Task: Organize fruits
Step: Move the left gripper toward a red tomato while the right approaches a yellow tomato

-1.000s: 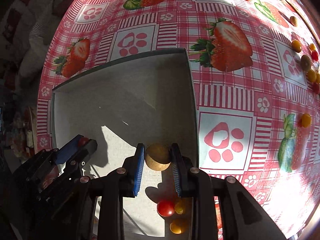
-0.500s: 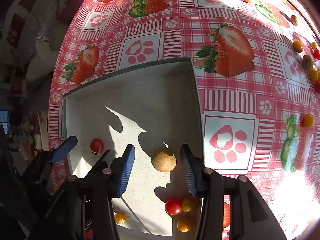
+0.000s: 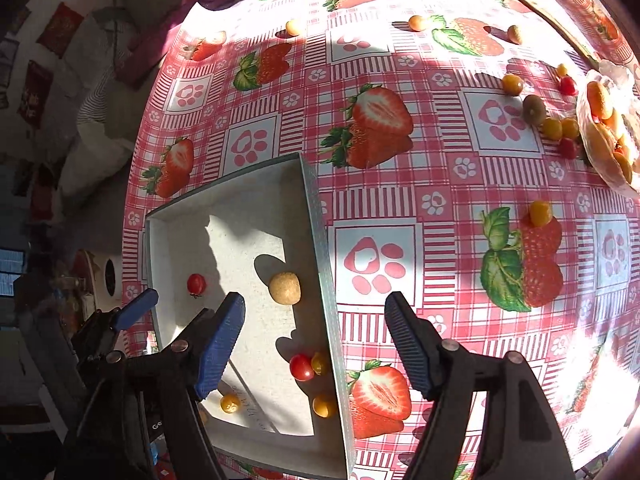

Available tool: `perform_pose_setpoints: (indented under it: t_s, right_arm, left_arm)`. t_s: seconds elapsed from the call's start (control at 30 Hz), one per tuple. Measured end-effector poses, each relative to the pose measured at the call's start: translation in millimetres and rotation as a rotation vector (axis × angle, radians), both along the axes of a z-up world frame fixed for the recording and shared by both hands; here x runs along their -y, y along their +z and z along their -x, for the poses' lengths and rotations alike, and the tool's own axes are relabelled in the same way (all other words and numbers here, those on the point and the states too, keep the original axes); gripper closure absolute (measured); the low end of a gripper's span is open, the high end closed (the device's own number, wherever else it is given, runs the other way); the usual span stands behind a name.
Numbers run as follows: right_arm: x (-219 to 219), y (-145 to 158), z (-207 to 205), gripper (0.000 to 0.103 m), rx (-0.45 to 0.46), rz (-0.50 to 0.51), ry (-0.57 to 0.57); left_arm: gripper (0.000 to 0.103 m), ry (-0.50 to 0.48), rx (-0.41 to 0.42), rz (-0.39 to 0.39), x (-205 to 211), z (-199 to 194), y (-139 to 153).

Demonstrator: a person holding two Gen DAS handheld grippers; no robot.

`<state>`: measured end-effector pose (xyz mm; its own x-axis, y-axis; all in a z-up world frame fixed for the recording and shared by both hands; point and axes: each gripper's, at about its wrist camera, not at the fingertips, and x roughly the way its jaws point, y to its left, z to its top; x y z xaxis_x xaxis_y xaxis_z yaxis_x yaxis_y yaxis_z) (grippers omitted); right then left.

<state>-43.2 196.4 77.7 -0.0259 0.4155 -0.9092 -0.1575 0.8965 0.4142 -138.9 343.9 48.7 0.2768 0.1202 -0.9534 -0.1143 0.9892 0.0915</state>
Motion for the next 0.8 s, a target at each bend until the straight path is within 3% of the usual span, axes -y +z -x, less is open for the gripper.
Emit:
perform_pose_setpoints:
  t_s: [0.3,0.53,0.8]
  right_arm:
    - [97,-12,13,0.027,-0.031,0.107,-0.101]
    - [143,-26,16,0.027,-0.051,0.132,-0.106]
    - [160,-35,-7,0.027,-0.020,0.104,0.042]
  left_arm:
    - [0.027,-0.091,0.009,0.018,63,7,18]
    - [0.027,-0.131,-0.002,0.008,125,16,22]
    - [0.027,-0.017,-0.034,0.030,187,31,9]
